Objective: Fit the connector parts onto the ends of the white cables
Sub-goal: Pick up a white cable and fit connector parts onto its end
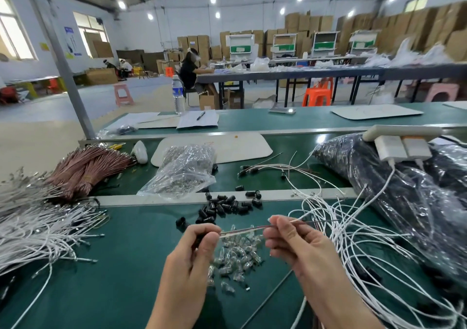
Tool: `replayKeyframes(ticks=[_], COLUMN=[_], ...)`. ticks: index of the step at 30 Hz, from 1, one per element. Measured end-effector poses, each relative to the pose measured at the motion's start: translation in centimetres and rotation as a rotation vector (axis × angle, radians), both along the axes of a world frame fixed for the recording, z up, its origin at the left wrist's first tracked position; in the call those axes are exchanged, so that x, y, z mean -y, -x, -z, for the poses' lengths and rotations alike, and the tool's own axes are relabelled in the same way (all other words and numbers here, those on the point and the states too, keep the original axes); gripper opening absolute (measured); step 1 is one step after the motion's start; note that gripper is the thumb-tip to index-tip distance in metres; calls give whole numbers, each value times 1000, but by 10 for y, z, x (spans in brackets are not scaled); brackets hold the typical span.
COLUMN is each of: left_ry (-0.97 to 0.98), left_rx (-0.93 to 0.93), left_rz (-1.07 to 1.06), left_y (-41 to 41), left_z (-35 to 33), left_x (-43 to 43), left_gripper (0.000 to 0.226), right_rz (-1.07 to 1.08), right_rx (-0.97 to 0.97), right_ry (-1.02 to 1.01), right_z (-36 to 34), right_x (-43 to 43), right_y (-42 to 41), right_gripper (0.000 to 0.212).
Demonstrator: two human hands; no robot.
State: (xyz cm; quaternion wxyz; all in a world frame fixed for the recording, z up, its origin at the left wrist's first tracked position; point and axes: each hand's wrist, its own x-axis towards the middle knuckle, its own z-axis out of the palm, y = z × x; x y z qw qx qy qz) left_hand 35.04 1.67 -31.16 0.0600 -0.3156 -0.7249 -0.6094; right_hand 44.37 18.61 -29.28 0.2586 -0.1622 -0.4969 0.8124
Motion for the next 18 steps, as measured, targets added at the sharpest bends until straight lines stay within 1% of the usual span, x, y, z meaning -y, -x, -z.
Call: replayKeyframes(ticks=[2,5,7,9,11,13,14,15,16,17,18], left_ry=[-125,-259,-271,-255,-263,-262,-260,-225,-146,-29,93], left_rx=[53,171,211,212,192,156,174,219,286,374,456], left_rz=[-11,48,86,113,135,108,84,70,69,79,97], left_y=[6,12,12,12,21,40,55,68,81,92,99], left_z=[-8,-18,-27,-44,-66,-90,-99,-108,-114,-115,-112], left_x=[5,6,0,-14,-36,-67,-84,-100,-113,-122,-126], left_gripper=[19,27,28,24,20,19,19,24,36,52,63], right_rz=[48,116,150,196,231,240,212,155,92,33,-13], right_rx=[-29,-17,-9,-26,-72,-75,-44,23,121,236,353], right_ry=[-7,-155,-271,-384,-472,-510,-498,-465,-430,-416,-424], right_z=[-10,-30,-49,-73,-103,-129,-139,-147,-148,-141,-130], right_x=[-6,-14,-21,-32,-50,-83,-102,-120,-137,-149,-156], right_y=[-7,-17,-24,-25,-13,14,31,46,58,63,64], right_gripper=[20,22,25,29,29,30,37,49,58,62,63])
